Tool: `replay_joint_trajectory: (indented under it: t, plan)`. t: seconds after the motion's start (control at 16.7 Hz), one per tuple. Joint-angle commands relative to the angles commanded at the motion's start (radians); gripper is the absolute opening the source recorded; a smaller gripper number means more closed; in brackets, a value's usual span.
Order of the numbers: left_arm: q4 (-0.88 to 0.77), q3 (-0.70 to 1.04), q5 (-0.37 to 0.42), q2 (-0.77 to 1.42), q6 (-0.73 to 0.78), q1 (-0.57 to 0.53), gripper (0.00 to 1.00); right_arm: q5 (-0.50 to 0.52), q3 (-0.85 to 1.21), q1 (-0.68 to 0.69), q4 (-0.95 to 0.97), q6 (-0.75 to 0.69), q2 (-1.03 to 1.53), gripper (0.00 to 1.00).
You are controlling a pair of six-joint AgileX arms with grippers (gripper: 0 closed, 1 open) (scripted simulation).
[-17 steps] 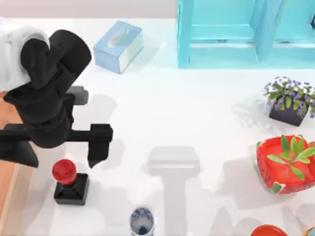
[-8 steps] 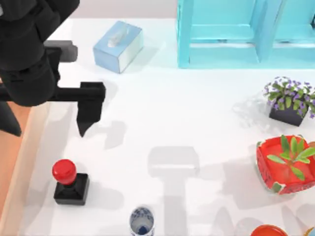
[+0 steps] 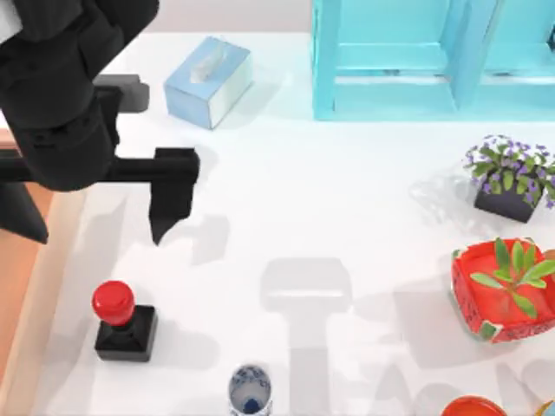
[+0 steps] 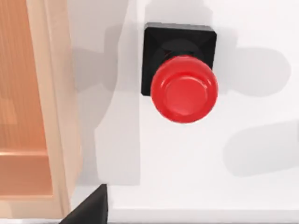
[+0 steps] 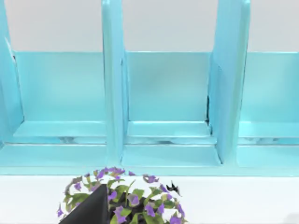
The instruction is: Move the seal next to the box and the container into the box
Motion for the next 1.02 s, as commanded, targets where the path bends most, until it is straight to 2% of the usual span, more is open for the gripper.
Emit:
replay_joint_trajectory:
  t: [0.6, 0.78, 1.02]
  plan:
    - [0.276, -0.167, 0.006, 0.104, -0.465, -0.461, 1.0, 0.0, 0.0, 0.0, 0.0, 0.0, 0.0, 1.0]
    - [0.318, -0.193, 0.007, 0.112, -0.52, -0.515, 1.0, 0.0, 0.0, 0.0, 0.0, 0.0, 0.0, 1.0]
    - [0.316, -0.19, 0.007, 0.108, -0.519, -0.512, 1.0, 0.0, 0.0, 0.0, 0.0, 0.0, 0.0, 1.0]
